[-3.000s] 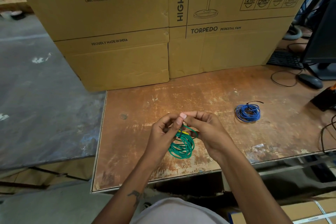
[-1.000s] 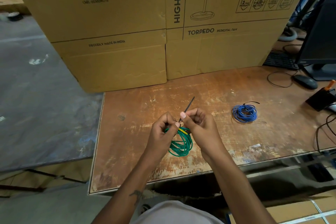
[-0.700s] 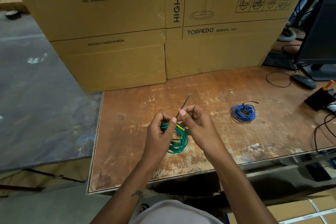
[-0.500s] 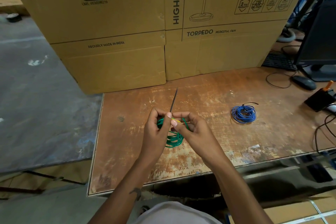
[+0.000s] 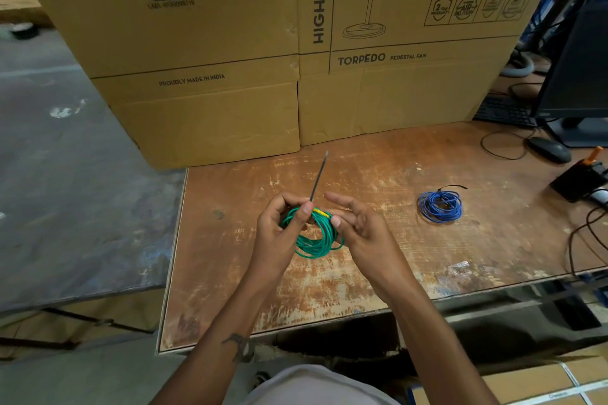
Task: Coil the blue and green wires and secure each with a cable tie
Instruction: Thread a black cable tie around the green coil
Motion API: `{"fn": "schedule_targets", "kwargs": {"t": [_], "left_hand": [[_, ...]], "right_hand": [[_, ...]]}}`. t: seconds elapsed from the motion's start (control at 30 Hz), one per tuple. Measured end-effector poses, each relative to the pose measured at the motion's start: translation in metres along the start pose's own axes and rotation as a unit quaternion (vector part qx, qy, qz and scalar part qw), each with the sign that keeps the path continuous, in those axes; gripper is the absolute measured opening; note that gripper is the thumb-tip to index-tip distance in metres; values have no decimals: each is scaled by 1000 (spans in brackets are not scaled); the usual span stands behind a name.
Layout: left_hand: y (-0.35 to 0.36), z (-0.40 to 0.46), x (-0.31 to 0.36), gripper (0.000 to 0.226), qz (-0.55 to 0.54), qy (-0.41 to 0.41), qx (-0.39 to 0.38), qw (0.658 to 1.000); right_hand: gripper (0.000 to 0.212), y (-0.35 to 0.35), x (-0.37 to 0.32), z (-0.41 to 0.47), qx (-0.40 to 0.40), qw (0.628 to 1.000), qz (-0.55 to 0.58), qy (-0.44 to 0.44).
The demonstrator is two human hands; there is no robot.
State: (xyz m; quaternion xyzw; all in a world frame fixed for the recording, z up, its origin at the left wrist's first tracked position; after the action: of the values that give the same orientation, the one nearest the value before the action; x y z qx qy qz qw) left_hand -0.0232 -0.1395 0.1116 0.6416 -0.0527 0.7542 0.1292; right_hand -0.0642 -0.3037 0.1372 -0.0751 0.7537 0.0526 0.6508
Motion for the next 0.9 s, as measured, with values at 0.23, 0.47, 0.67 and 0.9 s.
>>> {"fn": "schedule_targets", "kwargs": {"t": [0.23,0.47,0.67,0.9], "left_hand": [[-1,1,0,10,-97,-14,20,995],[3,-1,3,32,-141,1,-11,990],[7,-5,7,34,-145,-1,-4,989],[11,-5,13,30,-124,-1,-5,992]], "right_hand": [[10,2,-13,-11,88,988,-97,-76],[14,11,-30,-20,149,945,-261,-129],[9,-1,-39,-24,135,942,-280,-126],[7,-7,-45,-26,109,922,-351,-125]]}}
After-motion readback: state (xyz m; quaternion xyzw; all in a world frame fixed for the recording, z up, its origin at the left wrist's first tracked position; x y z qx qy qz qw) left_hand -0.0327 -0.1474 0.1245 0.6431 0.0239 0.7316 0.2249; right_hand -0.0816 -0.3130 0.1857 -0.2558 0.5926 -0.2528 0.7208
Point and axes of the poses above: each hand's wrist, its own z-axis towards the middle knuckle, its own y-axis out of the palm, x = y × z, the point moved 2 cm from there along z, towards the middle knuckle, and after that the axes turned 10 degrees about -x, right-handed, at the moved point
